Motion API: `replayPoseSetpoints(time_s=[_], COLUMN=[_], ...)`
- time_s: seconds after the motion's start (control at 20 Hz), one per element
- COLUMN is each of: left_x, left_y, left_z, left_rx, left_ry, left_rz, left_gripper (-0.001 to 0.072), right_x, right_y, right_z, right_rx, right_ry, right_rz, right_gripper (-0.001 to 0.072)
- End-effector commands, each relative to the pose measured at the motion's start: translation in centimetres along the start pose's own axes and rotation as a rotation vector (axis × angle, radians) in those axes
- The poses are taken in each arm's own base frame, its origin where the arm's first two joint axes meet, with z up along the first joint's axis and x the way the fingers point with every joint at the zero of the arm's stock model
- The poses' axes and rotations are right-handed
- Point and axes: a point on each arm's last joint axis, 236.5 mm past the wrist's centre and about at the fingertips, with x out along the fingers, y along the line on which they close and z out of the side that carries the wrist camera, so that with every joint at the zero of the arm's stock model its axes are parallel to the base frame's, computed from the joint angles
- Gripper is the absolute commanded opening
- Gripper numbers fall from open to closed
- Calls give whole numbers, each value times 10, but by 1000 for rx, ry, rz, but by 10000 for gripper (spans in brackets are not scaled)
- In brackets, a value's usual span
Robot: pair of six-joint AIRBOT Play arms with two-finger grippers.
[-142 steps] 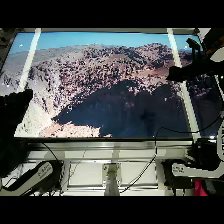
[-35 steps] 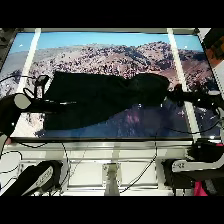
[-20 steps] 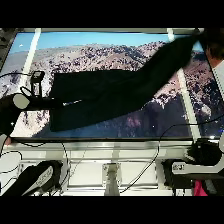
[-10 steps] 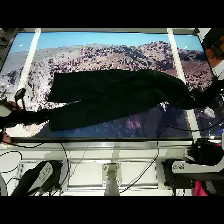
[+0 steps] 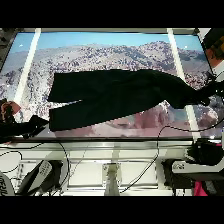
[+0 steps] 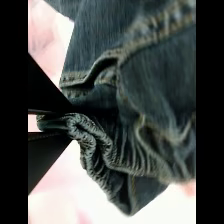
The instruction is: Fold the clothes and pants, and hang the long-sleeved shirts on hangers.
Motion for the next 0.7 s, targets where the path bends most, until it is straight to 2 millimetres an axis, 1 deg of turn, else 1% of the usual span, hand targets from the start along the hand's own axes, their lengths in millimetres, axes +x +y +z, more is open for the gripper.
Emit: replayPoseSetpoints(time_s=[0.0, 0.05, 0.15, 0.25, 0.45, 0.65], left_x=[8, 12, 15, 15, 15, 19], left_y=[-3, 1, 10, 12, 17, 12], left_z=[-2, 0, 11, 17, 15, 11], left_rx=[102, 123, 110, 110, 121, 148], left_ry=[20, 22, -16, -37, -27, -9], left_rz=[-50, -45, -20, -7, 15, 13], left_gripper=[469, 469, 470, 471, 471, 471], right_x=[-1, -1, -1, -1, -2, -2], right_y=[22, 25, 27, 28, 30, 30], right_z=[10, 10, 9, 9, 9, 9], right_rx=[-75, -86, -108, -114, -111, -110], right_ry=[-45, -46, -42, -44, -45, -45], right_rz=[93, 104, 115, 118, 127, 128], right_gripper=[59, 59, 59, 59, 59, 59])
